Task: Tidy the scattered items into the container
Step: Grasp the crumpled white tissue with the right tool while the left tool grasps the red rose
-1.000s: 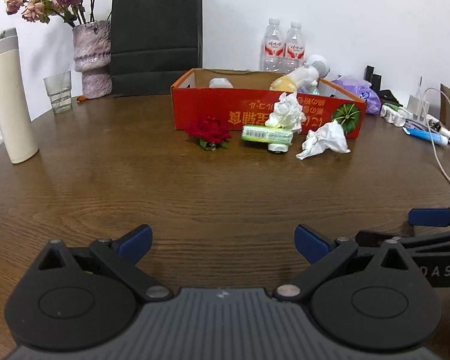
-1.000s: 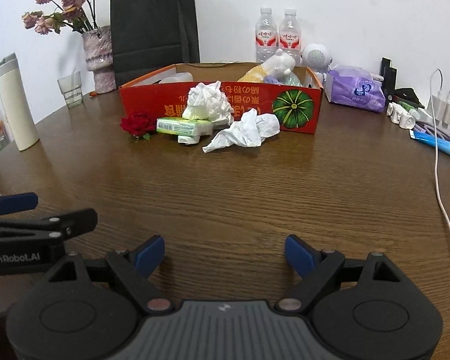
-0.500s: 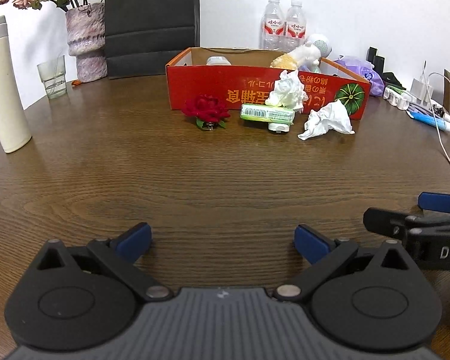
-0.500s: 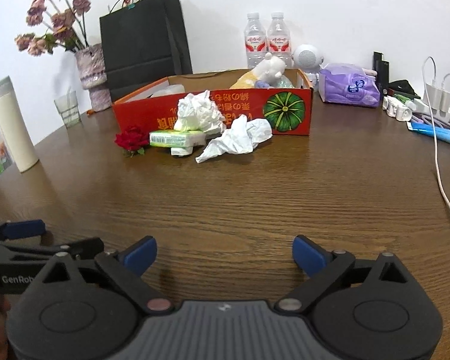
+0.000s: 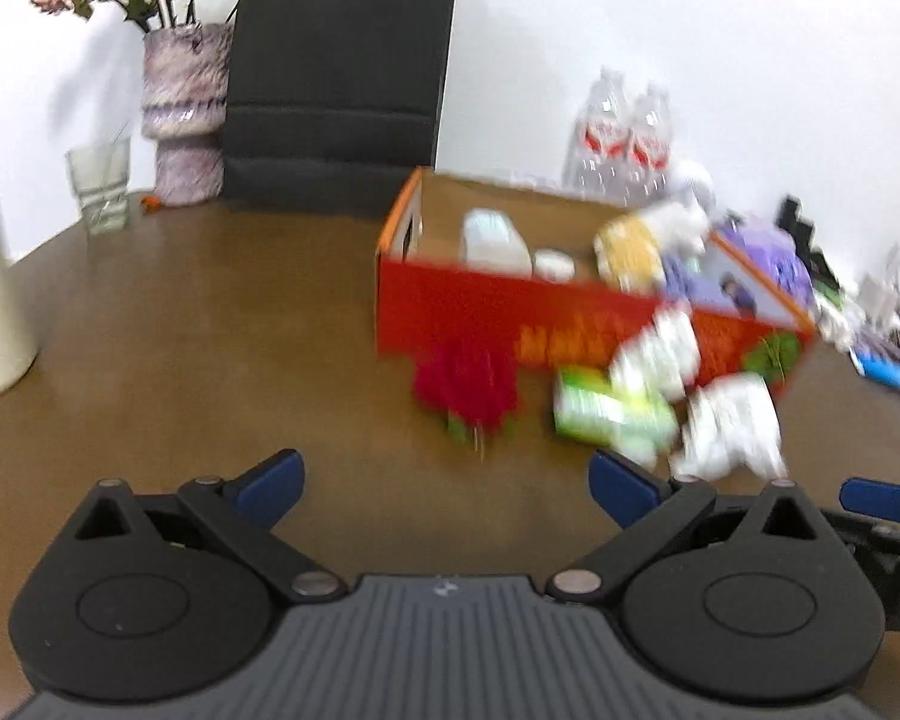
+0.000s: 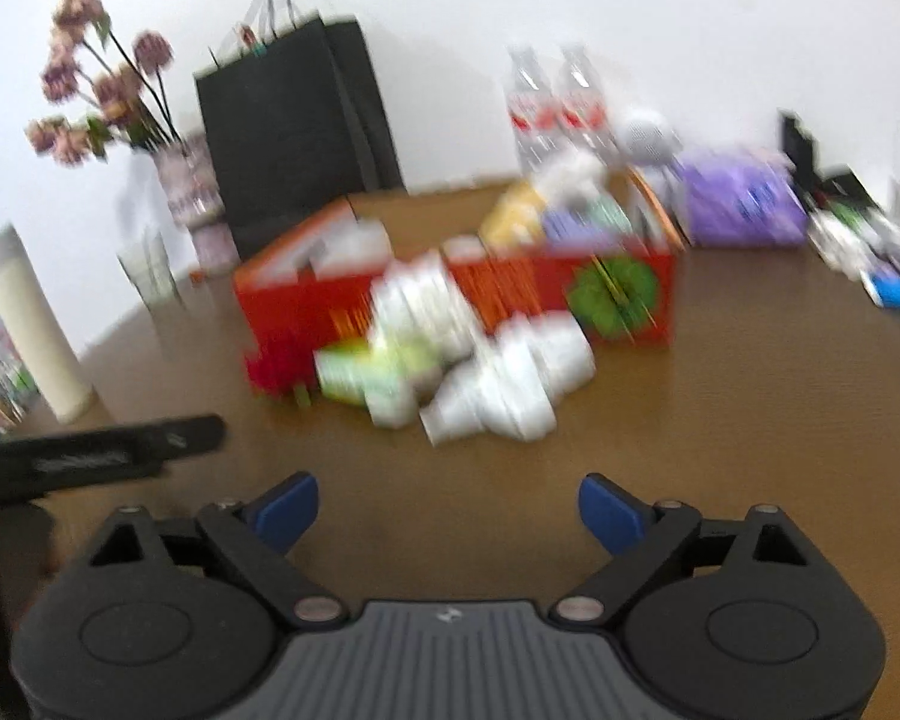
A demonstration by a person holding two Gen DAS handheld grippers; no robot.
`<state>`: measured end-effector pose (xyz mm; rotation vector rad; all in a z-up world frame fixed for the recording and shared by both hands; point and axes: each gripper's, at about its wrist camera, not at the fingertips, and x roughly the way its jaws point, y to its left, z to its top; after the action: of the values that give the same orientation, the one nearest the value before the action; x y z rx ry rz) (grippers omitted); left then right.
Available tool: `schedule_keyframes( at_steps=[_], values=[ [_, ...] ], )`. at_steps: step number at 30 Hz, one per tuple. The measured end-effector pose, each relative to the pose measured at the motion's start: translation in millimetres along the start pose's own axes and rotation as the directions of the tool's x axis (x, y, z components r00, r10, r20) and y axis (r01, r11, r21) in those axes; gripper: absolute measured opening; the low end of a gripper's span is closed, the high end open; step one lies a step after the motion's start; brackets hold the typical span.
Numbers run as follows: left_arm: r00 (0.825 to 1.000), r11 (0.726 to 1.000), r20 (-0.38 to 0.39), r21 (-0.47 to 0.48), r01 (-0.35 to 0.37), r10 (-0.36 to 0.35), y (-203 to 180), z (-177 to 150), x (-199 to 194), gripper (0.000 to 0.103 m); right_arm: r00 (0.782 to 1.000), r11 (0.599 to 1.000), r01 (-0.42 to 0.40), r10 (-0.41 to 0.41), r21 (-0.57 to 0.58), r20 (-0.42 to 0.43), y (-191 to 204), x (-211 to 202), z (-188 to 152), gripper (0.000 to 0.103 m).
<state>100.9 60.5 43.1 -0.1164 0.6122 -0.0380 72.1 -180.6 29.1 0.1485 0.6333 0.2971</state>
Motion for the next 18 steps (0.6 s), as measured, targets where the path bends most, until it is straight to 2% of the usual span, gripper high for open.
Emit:
schedule_keyframes(
  at_steps=[2,5,7,8,10,11,12,13,15,18],
  values=[
    [0.999,0.999,-0.021,0.027,0.041,-0.04,1,13,22,0.103,0.999,0.999,-0.037,0.037,0.01,0.03,2,19,23,0.087],
    [0.999,0.999,-0.028,0.029,0.032,-0.031,2,19,43,0.102,0.998,0.997,-0.063,0.062,0.049,0.029,-4,52,52,0.077],
    [1.0,1.0,-0.025,0.025,0.019,-0.018,2,21,52,0.098,0.998,0.993,-0.061,0.062,0.104,-0.003,-10,72,62,0.074],
    [1.0,0.999,-0.022,0.03,0.021,-0.021,1,21,56,0.096,0.997,0.989,-0.066,0.069,0.132,-0.019,-13,81,65,0.069],
    [0.999,0.999,-0.027,0.039,0.023,-0.022,-1,22,64,0.09,0.996,0.985,-0.073,0.08,0.159,-0.04,-15,97,65,0.052],
    [0.999,0.999,-0.033,0.036,0.018,-0.017,-1,21,67,0.083,0.996,0.985,-0.068,0.077,0.157,-0.051,-15,103,63,0.038],
    [0.999,0.999,-0.039,0.03,0.015,-0.014,0,21,69,0.074,0.995,0.987,-0.063,0.073,0.148,-0.062,-15,108,60,0.033],
    [0.999,1.0,-0.047,0.026,0.012,-0.011,1,19,72,0.071,0.995,0.988,-0.065,0.074,0.143,-0.064,-16,111,58,0.032],
    [0.998,1.0,-0.061,0.03,0.008,-0.006,1,16,76,0.051,0.995,0.986,-0.08,0.088,0.147,-0.051,-22,107,53,0.026],
    [0.999,0.998,-0.05,0.059,0.009,-0.006,-2,15,74,0.041,0.997,0.987,-0.072,0.074,0.144,-0.007,-28,92,52,0.025]
  ],
)
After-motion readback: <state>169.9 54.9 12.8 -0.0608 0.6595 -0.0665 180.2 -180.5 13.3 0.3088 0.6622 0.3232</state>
